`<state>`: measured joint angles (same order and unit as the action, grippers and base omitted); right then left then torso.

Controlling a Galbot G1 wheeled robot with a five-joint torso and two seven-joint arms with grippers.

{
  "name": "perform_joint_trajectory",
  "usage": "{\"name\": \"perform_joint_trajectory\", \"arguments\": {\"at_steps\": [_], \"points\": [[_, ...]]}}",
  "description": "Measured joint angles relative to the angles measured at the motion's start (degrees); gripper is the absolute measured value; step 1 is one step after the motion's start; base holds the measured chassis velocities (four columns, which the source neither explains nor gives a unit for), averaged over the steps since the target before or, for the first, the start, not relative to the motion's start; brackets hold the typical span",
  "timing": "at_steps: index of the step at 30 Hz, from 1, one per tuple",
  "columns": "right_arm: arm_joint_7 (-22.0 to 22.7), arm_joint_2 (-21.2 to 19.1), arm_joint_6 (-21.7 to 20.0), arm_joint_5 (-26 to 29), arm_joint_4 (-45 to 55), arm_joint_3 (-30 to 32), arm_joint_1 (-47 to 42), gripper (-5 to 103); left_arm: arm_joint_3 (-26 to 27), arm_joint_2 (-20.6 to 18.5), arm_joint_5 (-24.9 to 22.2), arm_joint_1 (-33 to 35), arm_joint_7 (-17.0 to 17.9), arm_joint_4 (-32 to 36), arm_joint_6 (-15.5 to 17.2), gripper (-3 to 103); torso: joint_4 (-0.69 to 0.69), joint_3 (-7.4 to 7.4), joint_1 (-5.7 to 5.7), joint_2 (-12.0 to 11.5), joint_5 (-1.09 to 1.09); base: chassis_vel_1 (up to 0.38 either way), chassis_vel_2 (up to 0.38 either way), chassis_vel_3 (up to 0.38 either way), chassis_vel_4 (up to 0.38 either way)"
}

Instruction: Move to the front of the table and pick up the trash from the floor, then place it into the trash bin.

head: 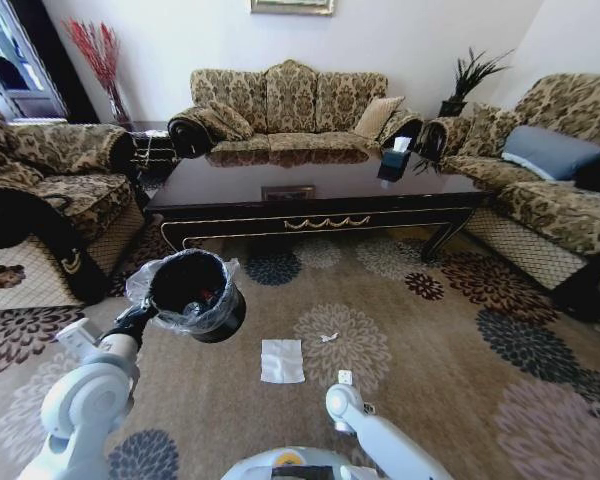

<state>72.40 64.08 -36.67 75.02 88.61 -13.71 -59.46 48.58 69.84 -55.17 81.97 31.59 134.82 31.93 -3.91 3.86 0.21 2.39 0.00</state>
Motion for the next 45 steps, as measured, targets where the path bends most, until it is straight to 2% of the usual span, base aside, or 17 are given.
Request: {"name": "perform_joint_trajectory", "arguments": {"at_steps": [8, 15, 20, 28, 37, 45], "points": [[-0.4, -0.3, -0.2, 2.4, 2.2, 0.0, 0.6, 100, 0.2, 0.0, 0.0, 0.0, -0.1, -0.1, -0.1, 3, 0.01, 0.0, 0.0, 0.0, 0.0, 0.0, 0.0, 0.0, 0.0], [0.1, -2.2, -1.4, 4.8, 2.6, -0.3, -0.3, 100, 0.2, 0.1, -0.1, -0.1, -0.2, -0.2, -0.1, 3, 0.0, 0.0, 0.0, 0.0, 0.0, 0.0, 0.0, 0.0, 0.0], [0.7, -1.0, -2.0, 6.8, 0.7, -0.2, -0.6, 100, 0.1, 0.1, -0.1, -0.1, -0.2, -0.2, -0.1, 3, 0.0, 0.0, 0.0, 0.0, 0.01, 0.0, 0.0, 0.0, 0.0], [-0.2, 1.3, -1.8, 5.6, -0.1, 0.2, -1.2, 100, 0.2, 0.0, -0.1, 0.0, -0.2, -0.3, -0.2, 3, 0.0, 0.0, 0.0, 0.0, 0.0, 0.0, 0.0, 0.0, 0.0], [0.7, -0.2, -2.0, 6.8, 2.0, -0.3, -1.6, 100, 0.2, 0.0, -0.1, 0.0, -0.2, -0.3, -0.2, 3, 0.0, 0.0, 0.0, 0.0, 0.0, 0.0, 0.0, 0.0, 0.0], [1.2, 0.3, -2.5, 7.3, 1.4, -1.0, -2.9, 100, 0.3, -0.1, 0.0, 0.1, -0.2, -0.2, -0.2, 3, 0.0, 0.0, 0.0, 0.0, 0.0, 0.0, 0.0, 0.0, 0.0]]}}
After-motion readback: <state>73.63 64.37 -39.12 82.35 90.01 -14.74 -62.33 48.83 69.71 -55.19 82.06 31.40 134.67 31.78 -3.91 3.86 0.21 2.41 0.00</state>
